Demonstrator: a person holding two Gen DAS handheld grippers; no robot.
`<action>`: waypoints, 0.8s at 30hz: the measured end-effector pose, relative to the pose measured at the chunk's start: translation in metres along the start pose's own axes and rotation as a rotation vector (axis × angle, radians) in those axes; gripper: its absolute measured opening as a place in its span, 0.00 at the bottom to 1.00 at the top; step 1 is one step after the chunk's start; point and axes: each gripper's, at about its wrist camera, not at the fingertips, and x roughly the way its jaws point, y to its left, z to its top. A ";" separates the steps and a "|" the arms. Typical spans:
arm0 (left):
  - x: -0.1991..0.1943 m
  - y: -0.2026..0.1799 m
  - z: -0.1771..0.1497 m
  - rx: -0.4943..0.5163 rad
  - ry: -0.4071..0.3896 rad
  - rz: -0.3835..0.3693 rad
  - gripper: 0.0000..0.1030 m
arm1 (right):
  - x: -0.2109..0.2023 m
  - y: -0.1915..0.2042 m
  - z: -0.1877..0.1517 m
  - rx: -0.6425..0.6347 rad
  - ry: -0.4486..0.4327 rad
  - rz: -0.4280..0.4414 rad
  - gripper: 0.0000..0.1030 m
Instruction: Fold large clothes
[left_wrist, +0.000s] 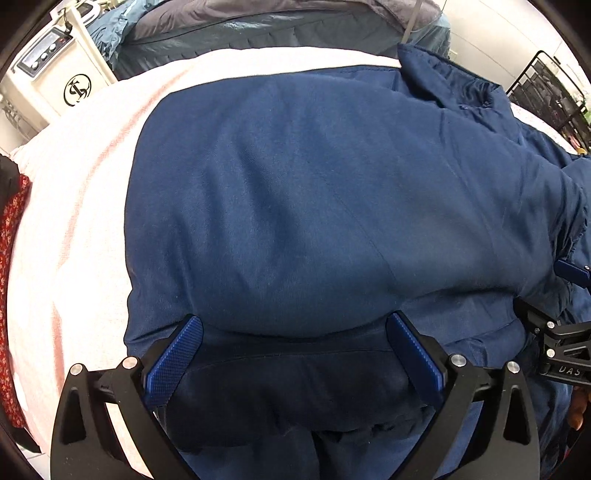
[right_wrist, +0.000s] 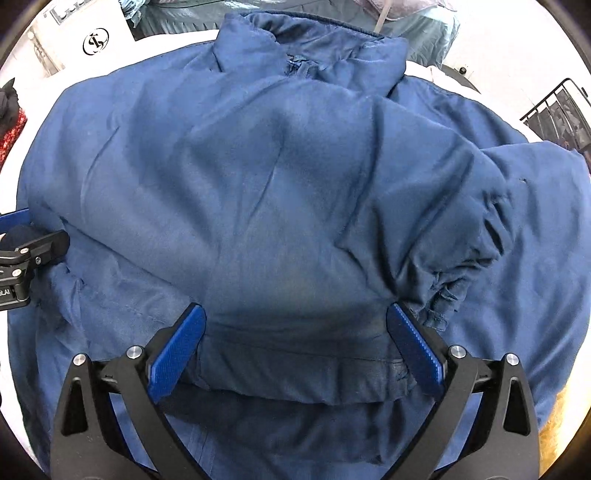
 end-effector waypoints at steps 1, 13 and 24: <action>-0.005 0.000 -0.003 -0.004 -0.006 -0.004 0.95 | -0.011 0.001 -0.007 0.005 -0.010 0.003 0.94; -0.075 0.035 -0.060 -0.055 -0.090 -0.039 0.92 | -0.084 -0.058 -0.103 0.218 -0.068 0.066 0.94; -0.086 0.114 -0.148 -0.158 0.014 -0.012 0.73 | -0.106 -0.142 -0.197 0.387 -0.014 0.020 0.86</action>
